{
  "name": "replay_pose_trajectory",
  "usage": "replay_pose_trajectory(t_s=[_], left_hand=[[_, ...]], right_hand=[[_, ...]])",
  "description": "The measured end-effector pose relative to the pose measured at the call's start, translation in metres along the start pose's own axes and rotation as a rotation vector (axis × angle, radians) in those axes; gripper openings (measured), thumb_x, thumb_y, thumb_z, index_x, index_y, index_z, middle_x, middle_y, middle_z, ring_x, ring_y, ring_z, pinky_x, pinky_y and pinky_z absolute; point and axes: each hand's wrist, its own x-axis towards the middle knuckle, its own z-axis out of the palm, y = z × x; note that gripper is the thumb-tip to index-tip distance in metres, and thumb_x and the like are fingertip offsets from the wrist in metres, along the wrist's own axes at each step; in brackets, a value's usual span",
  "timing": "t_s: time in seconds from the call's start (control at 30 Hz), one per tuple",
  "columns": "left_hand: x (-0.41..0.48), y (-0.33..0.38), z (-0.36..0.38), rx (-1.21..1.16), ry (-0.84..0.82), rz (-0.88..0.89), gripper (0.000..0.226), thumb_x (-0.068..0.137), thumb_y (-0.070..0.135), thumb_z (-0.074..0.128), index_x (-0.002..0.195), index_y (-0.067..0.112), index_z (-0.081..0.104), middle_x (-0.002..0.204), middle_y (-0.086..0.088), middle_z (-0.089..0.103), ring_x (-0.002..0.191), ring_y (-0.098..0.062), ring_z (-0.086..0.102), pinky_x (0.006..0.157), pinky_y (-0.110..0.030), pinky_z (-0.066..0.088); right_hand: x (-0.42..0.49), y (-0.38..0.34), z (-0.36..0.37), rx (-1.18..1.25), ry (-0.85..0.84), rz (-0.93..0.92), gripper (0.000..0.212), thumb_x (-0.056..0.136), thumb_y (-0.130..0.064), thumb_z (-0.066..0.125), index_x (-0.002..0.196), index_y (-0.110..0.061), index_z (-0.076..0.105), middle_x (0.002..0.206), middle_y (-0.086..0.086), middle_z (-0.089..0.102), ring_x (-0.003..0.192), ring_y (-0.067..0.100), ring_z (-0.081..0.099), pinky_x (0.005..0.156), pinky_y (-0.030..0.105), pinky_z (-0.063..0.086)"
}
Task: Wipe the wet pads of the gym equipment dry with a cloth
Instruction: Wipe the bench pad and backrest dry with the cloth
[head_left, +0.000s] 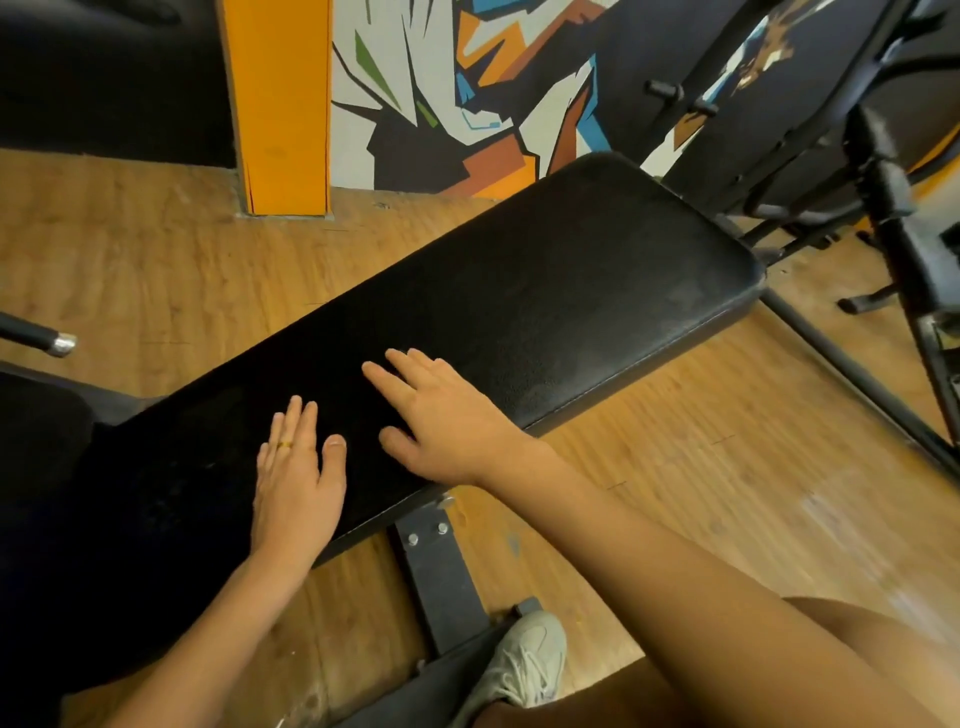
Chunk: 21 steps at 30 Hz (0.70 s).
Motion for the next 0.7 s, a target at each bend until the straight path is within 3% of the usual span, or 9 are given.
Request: replay_pose_trajectory(t_s=[0.07, 0.13, 0.27, 0.37, 0.47, 0.6, 0.7], left_hand=[[-0.001, 0.007, -0.002, -0.048, -0.007, 0.001, 0.051, 0.109, 0.028, 0.034, 0.158, 0.016, 0.029, 0.168, 0.0, 0.02, 0.155, -0.016, 0.007, 0.126, -0.043, 0.006], [-0.003, 0.019, -0.005, -0.112, -0.003, 0.003, 0.049, 0.109, 0.025, 0.034, 0.157, 0.017, 0.032, 0.166, 0.001, 0.024, 0.155, -0.016, 0.012, 0.127, -0.045, 0.009], [-0.003, 0.062, -0.005, -0.218, -0.043, 0.031, 0.051, 0.109, 0.032, 0.034, 0.158, 0.023, 0.03, 0.166, 0.006, 0.024, 0.151, -0.018, 0.024, 0.121, -0.036, 0.024], [0.005, 0.096, 0.003, -0.253, -0.088, 0.052, 0.055, 0.108, 0.037, 0.035, 0.16, 0.021, 0.025, 0.168, 0.002, 0.017, 0.154, -0.018, 0.016, 0.125, -0.044, 0.021], [0.009, 0.126, 0.023, -0.137, -0.101, 0.045, 0.064, 0.107, 0.045, 0.034, 0.161, 0.016, 0.018, 0.17, -0.004, 0.008, 0.156, -0.017, -0.001, 0.126, -0.051, 0.007], [0.007, 0.134, 0.034, -0.028, -0.089, 0.034, 0.063, 0.108, 0.036, 0.039, 0.161, 0.014, 0.014, 0.17, -0.004, 0.0, 0.156, -0.018, -0.005, 0.127, -0.045, 0.012], [0.006, 0.121, 0.025, -0.016, -0.123, 0.076, 0.059, 0.109, 0.024, 0.037, 0.161, 0.013, 0.012, 0.17, 0.0, -0.001, 0.156, -0.014, -0.005, 0.123, -0.032, 0.011]], right_hand=[[-0.004, 0.006, -0.015, 0.14, 0.044, 0.023, 0.065, 0.102, -0.036, 0.053, 0.157, -0.011, 0.03, 0.153, 0.012, 0.044, 0.142, 0.026, 0.038, 0.116, 0.044, 0.032], [-0.01, 0.022, -0.033, 0.188, 0.098, 0.083, 0.055, 0.105, -0.031, 0.046, 0.155, -0.011, 0.035, 0.152, 0.008, 0.047, 0.142, 0.024, 0.039, 0.118, 0.044, 0.03], [-0.019, 0.082, -0.063, -0.144, 0.128, 0.196, 0.052, 0.103, -0.021, 0.045, 0.154, -0.011, 0.038, 0.156, 0.01, 0.043, 0.146, 0.029, 0.032, 0.116, 0.046, 0.026], [-0.02, 0.107, -0.069, -0.326, 0.045, 0.241, 0.055, 0.106, -0.034, 0.035, 0.157, -0.014, 0.032, 0.162, 0.01, 0.032, 0.152, 0.033, 0.022, 0.12, 0.05, 0.019], [-0.017, 0.107, -0.059, -0.403, -0.006, 0.254, 0.061, 0.105, -0.047, 0.02, 0.159, -0.018, 0.025, 0.166, 0.01, 0.022, 0.154, 0.035, 0.014, 0.122, 0.056, 0.011], [-0.016, 0.107, -0.059, -0.41, 0.0, 0.256, 0.063, 0.104, -0.048, 0.016, 0.16, -0.02, 0.022, 0.167, 0.009, 0.019, 0.155, 0.034, 0.011, 0.123, 0.056, 0.007], [-0.015, 0.108, -0.06, -0.398, -0.014, 0.259, 0.062, 0.104, -0.049, 0.017, 0.16, -0.021, 0.022, 0.167, 0.008, 0.019, 0.155, 0.033, 0.01, 0.123, 0.055, 0.006]])
